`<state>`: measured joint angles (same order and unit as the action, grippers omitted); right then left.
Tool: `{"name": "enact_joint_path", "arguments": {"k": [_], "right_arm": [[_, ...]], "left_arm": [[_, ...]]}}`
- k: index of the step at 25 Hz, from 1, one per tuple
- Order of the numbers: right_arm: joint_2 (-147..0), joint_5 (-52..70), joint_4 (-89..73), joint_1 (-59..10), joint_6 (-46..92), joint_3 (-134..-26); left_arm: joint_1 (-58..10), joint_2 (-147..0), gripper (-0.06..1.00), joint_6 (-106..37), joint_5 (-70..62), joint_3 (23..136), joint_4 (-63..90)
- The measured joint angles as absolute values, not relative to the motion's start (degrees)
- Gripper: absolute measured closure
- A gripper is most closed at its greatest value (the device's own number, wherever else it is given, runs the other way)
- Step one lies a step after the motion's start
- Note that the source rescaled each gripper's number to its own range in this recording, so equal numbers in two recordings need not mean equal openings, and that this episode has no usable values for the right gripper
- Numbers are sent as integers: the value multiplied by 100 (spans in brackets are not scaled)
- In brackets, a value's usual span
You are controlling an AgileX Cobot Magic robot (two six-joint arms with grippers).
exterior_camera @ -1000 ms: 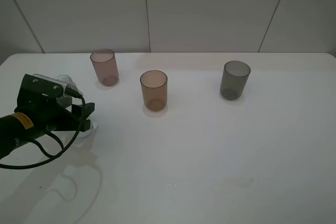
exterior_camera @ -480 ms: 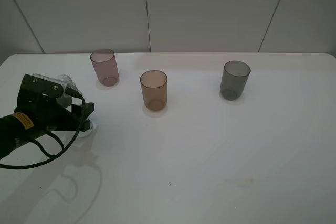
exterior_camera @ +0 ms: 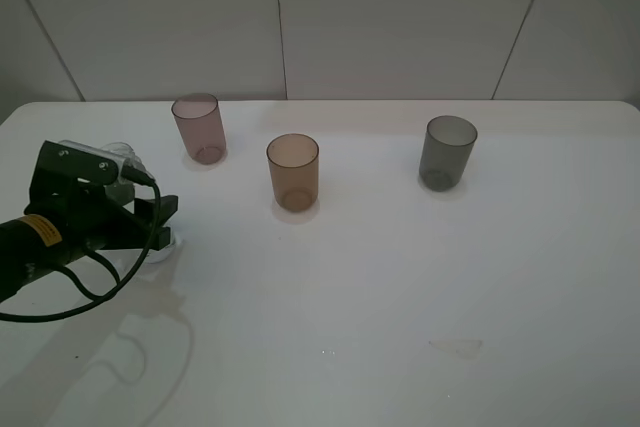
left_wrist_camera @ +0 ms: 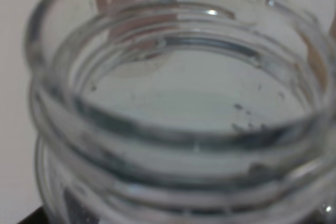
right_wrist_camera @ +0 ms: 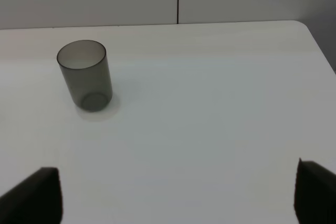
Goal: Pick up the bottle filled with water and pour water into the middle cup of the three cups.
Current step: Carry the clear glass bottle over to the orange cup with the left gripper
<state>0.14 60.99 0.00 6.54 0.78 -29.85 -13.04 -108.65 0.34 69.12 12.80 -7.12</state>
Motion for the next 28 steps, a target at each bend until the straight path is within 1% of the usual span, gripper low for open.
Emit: {"name": "enact_joint_path", "arguments": {"k": [4, 6, 12, 15, 19, 28], "right_arm": [[14, 6099, 0, 654, 78, -2985], [14, 6099, 0, 654, 78, -2985], [14, 6099, 0, 654, 78, -2985], [14, 6099, 0, 654, 78, -2985], [14, 6099, 0, 654, 78, -2985], [14, 6099, 0, 654, 78, -2985]], "left_arm": [[-1304, -10285, 93, 34, 6679, 1276, -659], [-1304, -9926, 93, 0, 6208, 1373, -569], [-1304, -8729, 93, -251, 3614, 2109, -318], [-1333, -8426, 93, -467, 2256, 2770, -318], [-1593, -8376, 93, -844, 735, 3470, -634], [-2080, -8460, 93, -987, -526, 4469, -1101]]}}
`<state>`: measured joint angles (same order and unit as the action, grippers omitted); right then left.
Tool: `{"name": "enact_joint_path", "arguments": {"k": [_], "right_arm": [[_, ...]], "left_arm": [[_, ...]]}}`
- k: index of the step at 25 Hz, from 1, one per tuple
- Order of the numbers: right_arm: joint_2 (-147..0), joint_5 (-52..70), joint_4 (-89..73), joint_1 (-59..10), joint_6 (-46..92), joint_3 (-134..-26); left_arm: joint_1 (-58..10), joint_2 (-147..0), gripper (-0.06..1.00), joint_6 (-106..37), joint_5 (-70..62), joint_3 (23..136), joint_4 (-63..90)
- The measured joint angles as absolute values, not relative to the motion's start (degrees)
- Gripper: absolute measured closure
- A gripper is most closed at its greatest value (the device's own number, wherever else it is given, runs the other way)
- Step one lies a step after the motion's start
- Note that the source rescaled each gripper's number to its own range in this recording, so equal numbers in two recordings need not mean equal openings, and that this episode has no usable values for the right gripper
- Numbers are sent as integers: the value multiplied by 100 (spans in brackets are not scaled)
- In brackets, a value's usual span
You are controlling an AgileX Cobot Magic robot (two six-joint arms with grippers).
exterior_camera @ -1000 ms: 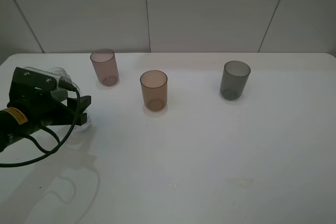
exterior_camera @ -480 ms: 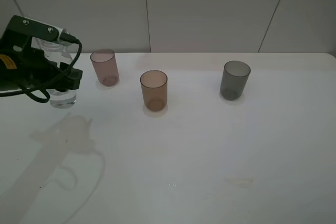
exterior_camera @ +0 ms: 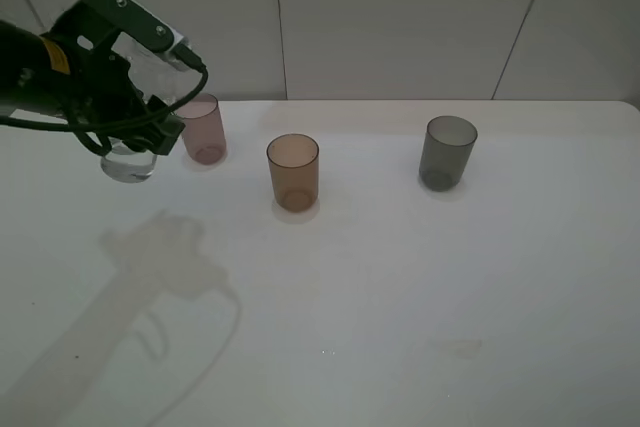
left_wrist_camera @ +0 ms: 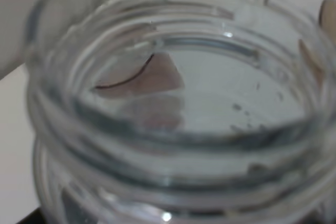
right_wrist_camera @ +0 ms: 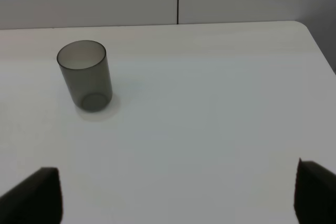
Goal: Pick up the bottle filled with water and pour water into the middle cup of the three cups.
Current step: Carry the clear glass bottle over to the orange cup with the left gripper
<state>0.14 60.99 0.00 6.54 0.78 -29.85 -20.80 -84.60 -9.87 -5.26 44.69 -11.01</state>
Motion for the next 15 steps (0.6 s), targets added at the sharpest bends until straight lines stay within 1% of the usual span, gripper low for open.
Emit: {"name": "enact_joint_path", "arguments": {"k": [8, 15], "right_arm": [[14, 6099, 0, 654, 78, -2985], [14, 6099, 0, 654, 78, -2985]], "left_arm": [[-2611, -9171, 93, -855, -2130, 5354, -2064], [-3060, -9868, 93, -697, -2783, 5976, -2558]]}}
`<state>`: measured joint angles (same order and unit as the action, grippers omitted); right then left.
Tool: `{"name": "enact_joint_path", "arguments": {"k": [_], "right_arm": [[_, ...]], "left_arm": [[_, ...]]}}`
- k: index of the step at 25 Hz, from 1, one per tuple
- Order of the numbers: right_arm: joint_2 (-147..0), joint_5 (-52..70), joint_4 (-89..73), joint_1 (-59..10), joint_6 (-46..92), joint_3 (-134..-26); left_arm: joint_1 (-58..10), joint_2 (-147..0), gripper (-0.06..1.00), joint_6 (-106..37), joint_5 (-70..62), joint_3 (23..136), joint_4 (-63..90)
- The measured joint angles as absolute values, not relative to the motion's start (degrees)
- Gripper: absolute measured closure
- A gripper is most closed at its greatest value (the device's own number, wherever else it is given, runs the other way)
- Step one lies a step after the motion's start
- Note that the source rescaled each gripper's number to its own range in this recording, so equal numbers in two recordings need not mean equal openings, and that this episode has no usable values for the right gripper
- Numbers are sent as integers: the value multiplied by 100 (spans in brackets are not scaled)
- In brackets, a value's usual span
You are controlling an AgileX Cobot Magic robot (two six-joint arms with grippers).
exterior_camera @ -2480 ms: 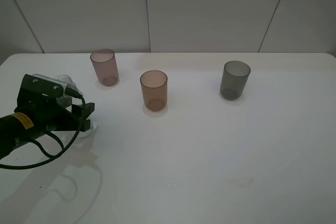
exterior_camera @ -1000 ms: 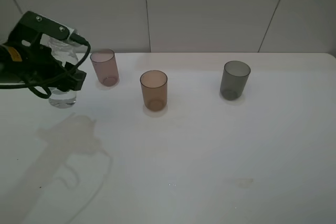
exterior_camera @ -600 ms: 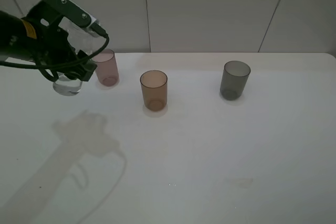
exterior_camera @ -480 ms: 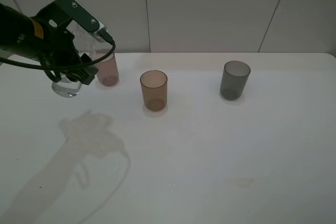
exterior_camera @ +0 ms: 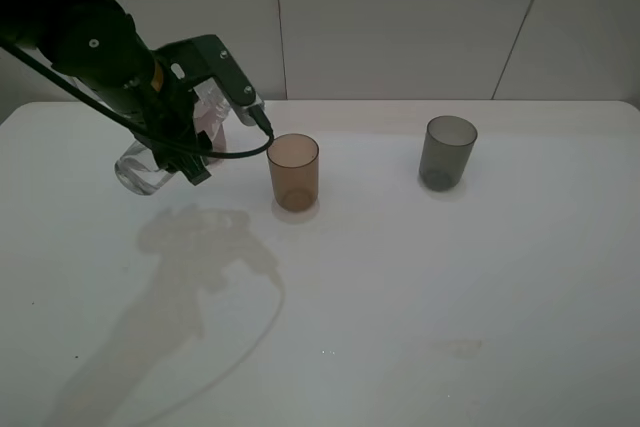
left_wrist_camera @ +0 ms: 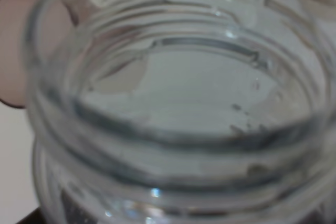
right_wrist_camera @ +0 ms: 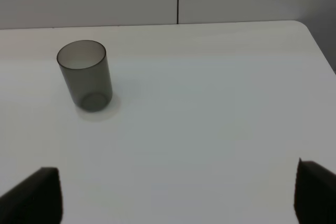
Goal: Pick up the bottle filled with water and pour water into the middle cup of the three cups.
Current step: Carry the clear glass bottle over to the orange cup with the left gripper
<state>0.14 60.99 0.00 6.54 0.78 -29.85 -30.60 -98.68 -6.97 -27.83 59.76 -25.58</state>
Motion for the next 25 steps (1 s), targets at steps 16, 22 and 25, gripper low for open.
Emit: {"name": "enact_joint_path", "arguments": {"k": [16, 22, 25], "right_arm": [[14, 6099, 0, 654, 78, -2985], [14, 6099, 0, 654, 78, -2985], [14, 6099, 0, 654, 78, -2985]], "left_arm": [[-3618, -10541, 93, -1010, -3185, 6432, -3406], [-3737, -10638, 93, -1014, -3493, 6737, -3716], [-3772, -10820, 93, -1024, -3744, 6976, -3855]]}}
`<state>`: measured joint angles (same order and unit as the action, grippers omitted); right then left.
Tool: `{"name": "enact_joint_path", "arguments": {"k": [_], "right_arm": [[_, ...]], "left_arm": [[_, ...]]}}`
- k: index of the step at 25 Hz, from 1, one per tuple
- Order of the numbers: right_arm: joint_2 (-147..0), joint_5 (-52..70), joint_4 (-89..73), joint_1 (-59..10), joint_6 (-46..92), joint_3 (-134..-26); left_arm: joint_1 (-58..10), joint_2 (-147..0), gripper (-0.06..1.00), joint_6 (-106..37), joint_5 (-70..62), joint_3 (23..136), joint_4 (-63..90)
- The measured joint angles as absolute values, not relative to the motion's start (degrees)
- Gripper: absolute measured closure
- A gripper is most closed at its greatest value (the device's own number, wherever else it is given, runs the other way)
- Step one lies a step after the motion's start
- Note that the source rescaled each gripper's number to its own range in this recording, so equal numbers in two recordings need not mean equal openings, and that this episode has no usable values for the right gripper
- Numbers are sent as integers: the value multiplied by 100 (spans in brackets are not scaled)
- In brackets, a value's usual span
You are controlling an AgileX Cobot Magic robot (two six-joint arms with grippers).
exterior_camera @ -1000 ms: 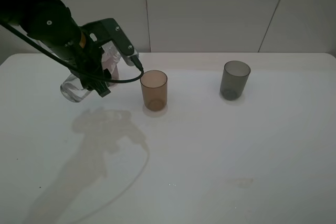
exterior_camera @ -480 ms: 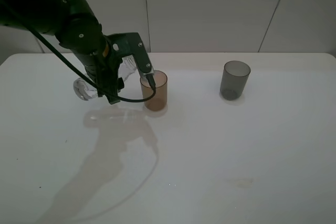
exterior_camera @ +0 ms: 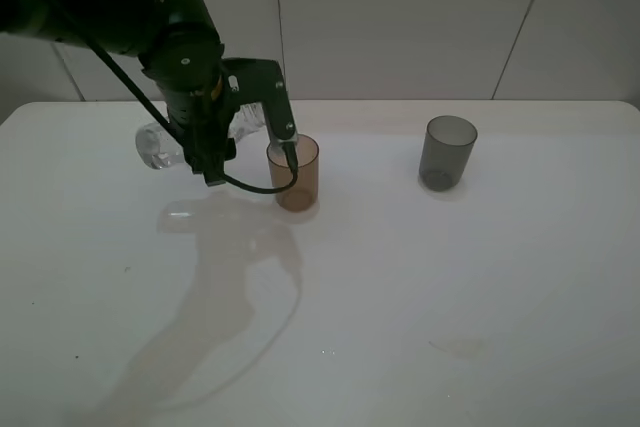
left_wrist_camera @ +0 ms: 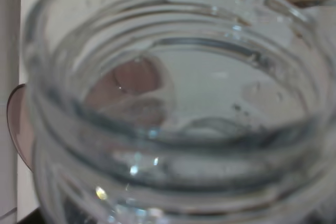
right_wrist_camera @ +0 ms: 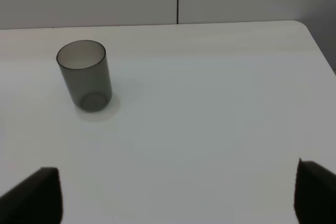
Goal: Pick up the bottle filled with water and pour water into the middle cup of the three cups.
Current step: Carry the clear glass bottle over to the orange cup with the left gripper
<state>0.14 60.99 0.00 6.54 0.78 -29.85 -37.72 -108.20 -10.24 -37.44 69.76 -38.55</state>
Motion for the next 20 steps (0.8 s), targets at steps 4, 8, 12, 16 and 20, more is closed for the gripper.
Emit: {"name": "enact_joint_path", "arguments": {"k": [4, 8, 12, 16, 20], "right_arm": [[14, 6099, 0, 654, 78, -2985], [14, 6099, 0, 654, 78, -2985], [14, 6099, 0, 654, 78, -2985], [14, 6099, 0, 654, 78, -2985], [14, 6099, 0, 654, 78, -2985]], "left_arm": [[-3806, -11082, 93, -1028, -4026, 7245, -4025], [-3857, -11239, 93, -1028, -4143, 7449, -4284], [-3976, -11322, 93, -1028, -4211, 7494, -4514], [-4044, -11348, 93, -1028, -4198, 7494, -4693], [-4067, -11352, 93, -1028, -4193, 7505, -4942]]}}
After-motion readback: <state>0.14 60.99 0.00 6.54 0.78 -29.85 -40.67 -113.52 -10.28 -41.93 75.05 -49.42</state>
